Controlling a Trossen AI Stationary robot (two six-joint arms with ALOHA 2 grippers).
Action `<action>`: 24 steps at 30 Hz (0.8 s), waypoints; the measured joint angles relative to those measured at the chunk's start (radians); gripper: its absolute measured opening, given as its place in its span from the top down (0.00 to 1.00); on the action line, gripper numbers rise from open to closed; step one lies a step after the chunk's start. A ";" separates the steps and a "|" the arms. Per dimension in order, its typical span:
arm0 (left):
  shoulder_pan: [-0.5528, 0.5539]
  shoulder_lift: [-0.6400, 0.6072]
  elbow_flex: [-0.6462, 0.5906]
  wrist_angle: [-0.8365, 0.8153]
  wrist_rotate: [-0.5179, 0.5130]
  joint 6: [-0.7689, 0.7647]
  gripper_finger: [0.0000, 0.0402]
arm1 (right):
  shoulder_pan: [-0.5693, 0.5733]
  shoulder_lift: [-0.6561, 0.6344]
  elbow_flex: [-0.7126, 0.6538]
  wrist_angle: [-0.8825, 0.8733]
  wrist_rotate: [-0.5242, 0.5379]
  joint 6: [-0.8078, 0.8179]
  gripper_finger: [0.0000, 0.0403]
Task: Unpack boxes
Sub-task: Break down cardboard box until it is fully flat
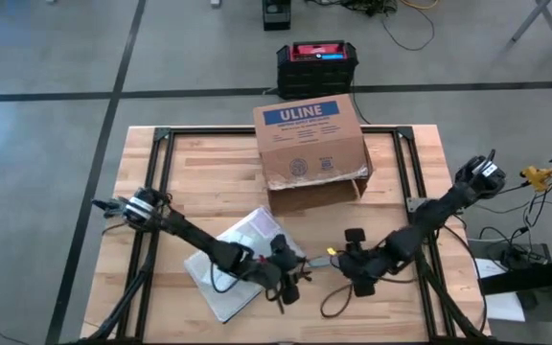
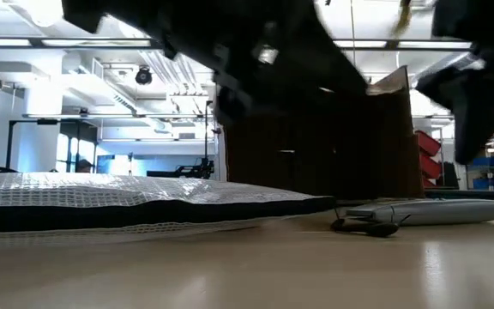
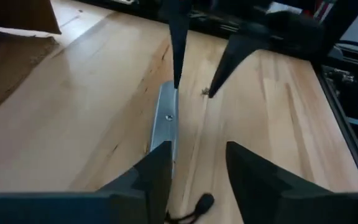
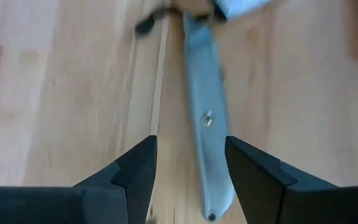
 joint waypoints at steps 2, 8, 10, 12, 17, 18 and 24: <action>0.009 0.041 0.037 -0.003 0.001 0.017 0.60 | 0.045 -0.018 -0.001 0.005 0.093 0.026 0.56; 0.024 0.136 0.144 -0.037 0.002 0.111 0.56 | 0.144 -0.071 -0.002 0.007 0.178 0.164 0.58; 0.035 0.142 0.171 -0.098 0.017 0.108 0.56 | 0.171 -0.081 -0.002 0.011 0.179 0.210 0.58; 0.053 0.146 0.190 -0.156 0.055 0.085 0.56 | 0.199 -0.086 -0.002 0.016 0.179 0.249 0.59; 0.096 0.173 0.190 -0.170 0.085 0.058 0.60 | 0.248 -0.085 -0.002 0.016 0.204 0.320 0.58; 0.102 0.179 0.190 -0.160 0.085 0.058 0.60 | 0.255 -0.084 -0.002 0.016 0.214 0.331 0.58; 0.108 0.207 0.183 -0.165 0.095 0.061 0.58 | 0.266 -0.084 -0.002 0.016 0.242 0.353 0.60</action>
